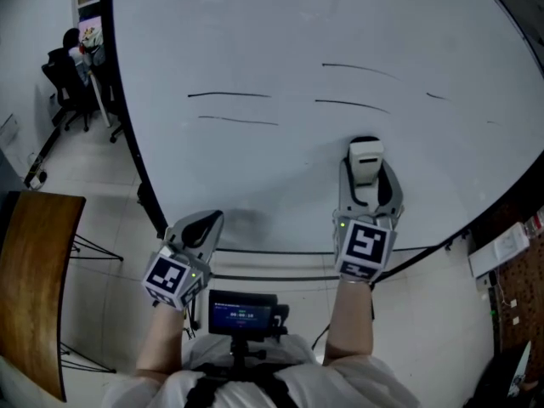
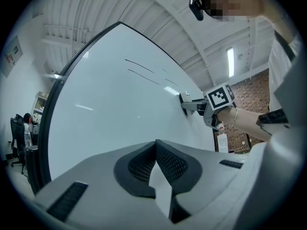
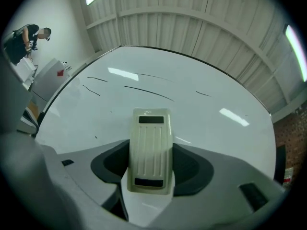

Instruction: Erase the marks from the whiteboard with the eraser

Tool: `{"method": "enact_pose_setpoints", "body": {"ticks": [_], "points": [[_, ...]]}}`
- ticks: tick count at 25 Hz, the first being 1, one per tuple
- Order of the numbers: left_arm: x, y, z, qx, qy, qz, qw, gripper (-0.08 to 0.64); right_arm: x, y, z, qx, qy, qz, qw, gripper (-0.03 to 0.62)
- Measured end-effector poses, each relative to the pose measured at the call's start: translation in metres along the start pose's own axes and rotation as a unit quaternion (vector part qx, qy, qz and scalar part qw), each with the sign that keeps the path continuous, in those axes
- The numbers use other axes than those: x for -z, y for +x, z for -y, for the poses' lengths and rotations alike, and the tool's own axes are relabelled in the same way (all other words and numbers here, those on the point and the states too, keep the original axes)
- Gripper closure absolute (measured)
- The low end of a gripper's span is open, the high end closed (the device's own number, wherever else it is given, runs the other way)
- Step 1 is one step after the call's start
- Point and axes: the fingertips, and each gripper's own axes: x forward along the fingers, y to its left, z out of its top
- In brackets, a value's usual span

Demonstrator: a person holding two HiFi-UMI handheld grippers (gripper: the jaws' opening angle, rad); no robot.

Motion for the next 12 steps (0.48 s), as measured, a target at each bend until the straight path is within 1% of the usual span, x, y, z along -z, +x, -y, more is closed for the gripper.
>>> {"method": "enact_pose_setpoints", "body": {"ticks": [2,4,6,8,12], "points": [[0.0,0.002,0.002,0.004,-0.001,-0.001,1.0,0.552,0.007,-0.001,0.009,0.009,0.003,-0.014,1.0,0.327],[-0.001,0.004,0.006,0.009,-0.001,-0.003,1.0,0.552,0.01,-0.001,0.011,0.01,0.003,-0.02,1.0,0.328],[-0.001,0.005,0.01,0.018,0.0,0.001,0.9998,0.552,0.01,-0.002,0.01,0.003,0.004,-0.024,1.0,0.328],[-0.001,0.004,0.015,0.024,0.001,0.003,0.9997,0.552,0.013,-0.008,0.005,-0.01,0.016,-0.027,0.999,0.329],[0.004,-0.003,0.018,0.031,0.0,-0.004,0.9995,0.552,0.026,-0.027,-0.016,-0.029,0.039,-0.04,0.998,0.328]]}}
